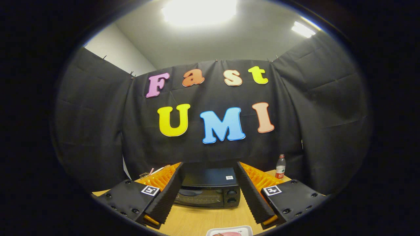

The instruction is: Open the toaster oven, put the food inside, and close the toaster oven door.

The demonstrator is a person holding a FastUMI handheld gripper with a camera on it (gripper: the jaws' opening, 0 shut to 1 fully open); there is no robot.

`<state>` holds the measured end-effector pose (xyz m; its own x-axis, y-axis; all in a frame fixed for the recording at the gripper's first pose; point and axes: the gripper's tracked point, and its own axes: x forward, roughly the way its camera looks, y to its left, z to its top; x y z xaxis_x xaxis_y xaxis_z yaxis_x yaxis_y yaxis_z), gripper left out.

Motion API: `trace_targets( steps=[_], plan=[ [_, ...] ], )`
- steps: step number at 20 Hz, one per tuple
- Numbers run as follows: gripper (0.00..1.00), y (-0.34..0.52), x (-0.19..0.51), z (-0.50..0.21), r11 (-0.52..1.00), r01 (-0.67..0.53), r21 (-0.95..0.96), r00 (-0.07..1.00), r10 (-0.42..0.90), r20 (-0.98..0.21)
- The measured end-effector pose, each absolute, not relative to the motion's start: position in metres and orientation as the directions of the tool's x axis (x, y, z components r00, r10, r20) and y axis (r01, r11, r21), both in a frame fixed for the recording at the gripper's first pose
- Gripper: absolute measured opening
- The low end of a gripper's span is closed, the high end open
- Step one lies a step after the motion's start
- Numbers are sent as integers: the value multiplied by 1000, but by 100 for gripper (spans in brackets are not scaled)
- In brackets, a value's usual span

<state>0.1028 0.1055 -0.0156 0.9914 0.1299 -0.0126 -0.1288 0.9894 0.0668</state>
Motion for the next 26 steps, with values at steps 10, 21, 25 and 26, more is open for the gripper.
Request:
trace_targets(
  steps=[10,21,25,26],
  plan=[
    [99,163,168,-69,983,-156,98,982,165,-94],
    [99,191,231,-133,987,-135,85,967,150,-204],
    [99,198,246,-153,988,-134,72,960,148,-239],
    [99,200,249,-158,989,-134,70,957,147,-249]
  ],
)
